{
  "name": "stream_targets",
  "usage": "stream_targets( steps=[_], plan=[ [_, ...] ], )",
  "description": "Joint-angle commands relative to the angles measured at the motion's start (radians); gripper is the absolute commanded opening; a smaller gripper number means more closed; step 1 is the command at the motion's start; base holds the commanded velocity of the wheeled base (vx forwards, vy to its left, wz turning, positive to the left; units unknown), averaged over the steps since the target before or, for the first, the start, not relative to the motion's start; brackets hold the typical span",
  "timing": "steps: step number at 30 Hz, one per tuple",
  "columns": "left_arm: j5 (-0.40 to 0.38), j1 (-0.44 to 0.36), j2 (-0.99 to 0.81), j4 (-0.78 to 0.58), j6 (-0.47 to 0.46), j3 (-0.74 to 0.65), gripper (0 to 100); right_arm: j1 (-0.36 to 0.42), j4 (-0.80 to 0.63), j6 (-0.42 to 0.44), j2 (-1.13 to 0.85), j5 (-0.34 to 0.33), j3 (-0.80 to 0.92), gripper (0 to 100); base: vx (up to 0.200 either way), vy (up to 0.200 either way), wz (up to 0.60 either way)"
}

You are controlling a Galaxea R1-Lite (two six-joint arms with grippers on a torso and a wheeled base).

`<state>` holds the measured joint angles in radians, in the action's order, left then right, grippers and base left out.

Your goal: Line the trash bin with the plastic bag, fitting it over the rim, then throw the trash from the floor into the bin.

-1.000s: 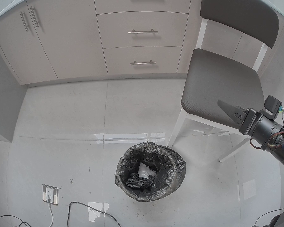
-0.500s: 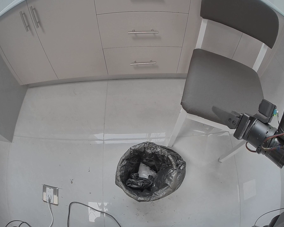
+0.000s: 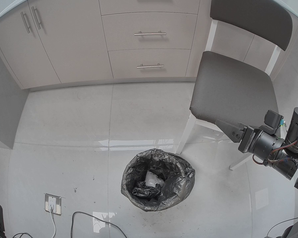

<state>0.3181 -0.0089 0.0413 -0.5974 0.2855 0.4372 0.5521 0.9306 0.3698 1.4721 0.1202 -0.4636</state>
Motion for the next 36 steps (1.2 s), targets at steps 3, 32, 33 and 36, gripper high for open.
stream_targets(
  steps=[3,32,33,36],
  plan=[
    [0.010,0.012,-0.041,0.430,-0.232,-0.336,100,0.003,0.000,-0.008,0.025,0.001,-0.007,100,0.000,0.000,0.00],
    [-0.160,0.012,-0.041,0.579,-0.246,-0.405,100,0.370,-0.558,-0.221,0.430,0.035,-0.553,0,0.000,0.000,0.00],
    [-0.169,0.012,-0.041,0.579,-0.247,-0.405,100,0.367,-0.555,-0.219,0.455,0.035,-0.563,0,0.000,0.000,0.00],
    [-0.175,0.012,-0.041,0.582,-0.247,-0.407,100,0.359,-0.532,-0.218,0.533,0.036,-0.589,0,0.000,0.000,0.00]
  ],
)
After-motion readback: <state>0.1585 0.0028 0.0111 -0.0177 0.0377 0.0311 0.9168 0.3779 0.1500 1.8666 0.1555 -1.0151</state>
